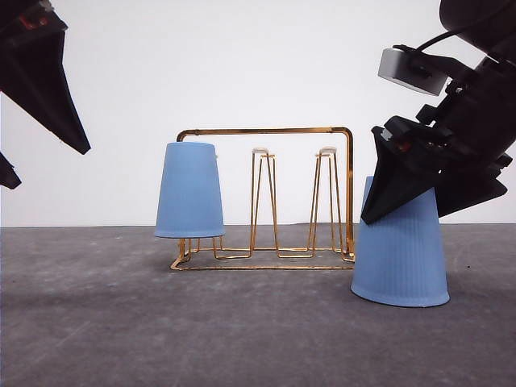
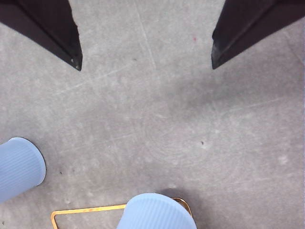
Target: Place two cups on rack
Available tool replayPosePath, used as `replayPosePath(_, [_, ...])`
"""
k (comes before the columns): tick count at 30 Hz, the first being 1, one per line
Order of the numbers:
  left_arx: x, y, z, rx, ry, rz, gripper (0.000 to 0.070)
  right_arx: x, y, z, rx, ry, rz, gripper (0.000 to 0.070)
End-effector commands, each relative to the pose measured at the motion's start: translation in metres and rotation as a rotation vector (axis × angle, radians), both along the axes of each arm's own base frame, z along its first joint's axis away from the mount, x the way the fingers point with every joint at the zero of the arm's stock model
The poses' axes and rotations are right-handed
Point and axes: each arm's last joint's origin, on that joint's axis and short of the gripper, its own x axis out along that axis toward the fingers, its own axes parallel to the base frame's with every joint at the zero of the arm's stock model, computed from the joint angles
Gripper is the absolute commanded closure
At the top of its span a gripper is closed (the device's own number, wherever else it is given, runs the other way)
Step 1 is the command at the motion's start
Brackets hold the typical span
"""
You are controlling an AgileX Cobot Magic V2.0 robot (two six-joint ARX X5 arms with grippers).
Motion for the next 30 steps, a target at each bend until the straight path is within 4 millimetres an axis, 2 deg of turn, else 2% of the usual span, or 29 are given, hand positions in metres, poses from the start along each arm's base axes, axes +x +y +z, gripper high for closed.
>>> replayPosePath(1, [0.002,-0.001,0.002,-0.002,-0.007,-0.001,0.0192,0.001,0.002,0.009,0.021,0.027,-0.018,0.0330])
replayPosePath(4, [0.002,-0.001,0.002,-0.003,-0.009,-0.001,0.0192,0.002,0.002,0.031,-0.011,0.058,-0.037,0.0330])
replayPosePath(8, [0.002,-0.001,0.002,-0.004,-0.012,0.000,0.0192,0.007,0.003,0.073,-0.046,0.059,-0.062,0.0330])
replayPosePath(13, [0.003,-0.001,0.002,-0.007,-0.020,-0.001,0.0192,0.015,0.007,0.119,0.007,-0.071,-0.058,0.0330])
replayPosePath(17, [0.003,-0.002,0.003,-0.011,-0.030,0.000,0.0192,0.022,0.011,0.140,0.065,-0.200,-0.055,0.0330])
replayPosePath(22, [0.004,-0.002,0.004,-0.012,-0.034,0.000,0.0192,0.033,0.017,0.142,0.103,-0.274,-0.053,0.0330])
replayPosePath(25, [0.004,-0.002,0.004,-0.012,-0.033,0.000,0.0192,0.042,0.024,0.132,0.091,-0.255,-0.043,0.0330])
replayPosePath(30, [0.004,-0.002,0.004,-0.013,-0.033,0.000,0.0192,0.062,0.039,0.104,0.062,-0.193,-0.022,0.0330])
